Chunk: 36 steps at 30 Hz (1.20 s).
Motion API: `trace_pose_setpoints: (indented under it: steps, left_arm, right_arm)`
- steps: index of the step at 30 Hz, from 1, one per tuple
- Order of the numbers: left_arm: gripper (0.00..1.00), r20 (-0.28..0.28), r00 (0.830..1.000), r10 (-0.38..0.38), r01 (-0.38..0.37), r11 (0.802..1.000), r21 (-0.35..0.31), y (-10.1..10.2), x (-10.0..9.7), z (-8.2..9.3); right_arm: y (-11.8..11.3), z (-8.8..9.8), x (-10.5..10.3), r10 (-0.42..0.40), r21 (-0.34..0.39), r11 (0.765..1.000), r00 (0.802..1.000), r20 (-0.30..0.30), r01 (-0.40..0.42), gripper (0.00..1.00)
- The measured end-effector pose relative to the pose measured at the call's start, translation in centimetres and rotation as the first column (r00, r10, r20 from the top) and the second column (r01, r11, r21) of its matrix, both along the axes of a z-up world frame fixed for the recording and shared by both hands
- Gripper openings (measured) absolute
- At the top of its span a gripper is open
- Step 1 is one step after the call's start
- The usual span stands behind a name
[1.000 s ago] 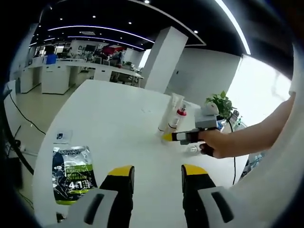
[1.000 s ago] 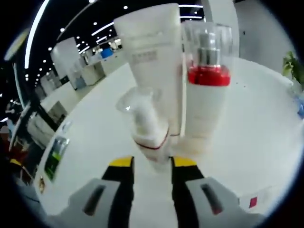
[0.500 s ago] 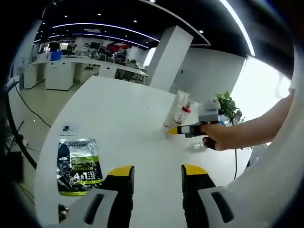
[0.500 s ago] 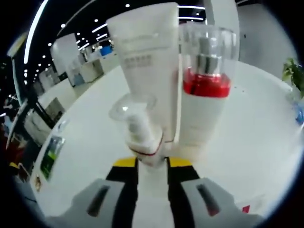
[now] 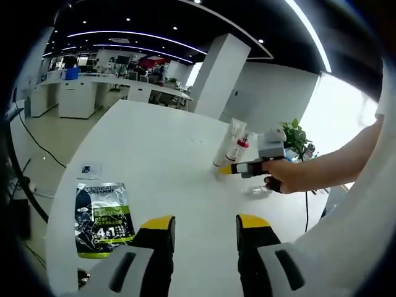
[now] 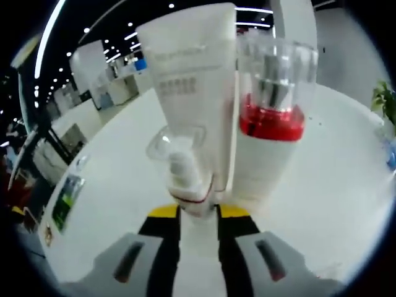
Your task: Arrange the skincare products in the storage area until every visible bottle or jar stands upright without overlapping.
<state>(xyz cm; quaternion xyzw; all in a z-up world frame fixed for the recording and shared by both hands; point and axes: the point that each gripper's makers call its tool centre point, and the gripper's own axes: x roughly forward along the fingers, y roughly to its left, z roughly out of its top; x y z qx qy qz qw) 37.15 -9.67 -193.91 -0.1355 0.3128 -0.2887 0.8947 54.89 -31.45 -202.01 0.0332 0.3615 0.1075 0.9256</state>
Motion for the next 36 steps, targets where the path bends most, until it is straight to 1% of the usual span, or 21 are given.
trace_pose_setpoints:
  steps: [9,13,18,22,27,30,33,36]
  left_arm:
    - [0.40,-0.003,1.000,0.005,-0.005,1.000,0.001,0.3,0.0,-0.1]
    - [0.40,-0.005,1.000,0.008,-0.008,1.000,0.001,0.5,-0.1,-0.2]
    - [0.40,-0.005,1.000,0.011,-0.011,1.000,0.002,0.7,-0.2,-0.2]
    - [0.40,-0.002,1.000,0.011,-0.011,1.000,0.003,0.8,-0.2,-0.1]
    - [0.40,-0.006,1.000,0.013,-0.013,1.000,0.003,1.0,-0.4,-0.2]
    - [0.40,-0.005,1.000,0.011,-0.011,1.000,0.003,1.1,-0.5,-0.2]
    - [0.40,-0.001,1.000,0.015,-0.015,1.000,-0.002,1.2,-0.5,0.0]
    - [0.40,0.002,1.000,0.019,-0.019,1.000,-0.003,1.4,-0.5,0.1]
  right_arm:
    - [0.5,0.1,0.2,0.008,0.008,1.000,1.000,0.001,-0.008,0.22]
    - [0.4,0.1,0.3,-0.001,0.012,1.000,1.000,-0.002,0.001,0.23]
    - [0.4,0.1,0.4,-0.031,0.023,0.999,0.999,-0.012,0.031,0.24]
    - [0.5,0.0,0.3,-0.033,0.016,0.999,0.999,-0.014,0.033,0.29]
    - [0.3,0.2,0.4,-0.044,0.020,0.999,0.999,-0.009,0.044,0.28]
    - [0.1,0.4,0.7,-0.057,0.029,0.998,0.998,-0.004,0.058,0.26]
    - [0.3,0.5,0.6,-0.053,0.017,0.998,0.999,-0.002,0.053,0.24]
    - [0.4,0.5,0.6,-0.060,0.023,0.998,0.998,-0.004,0.060,0.24]
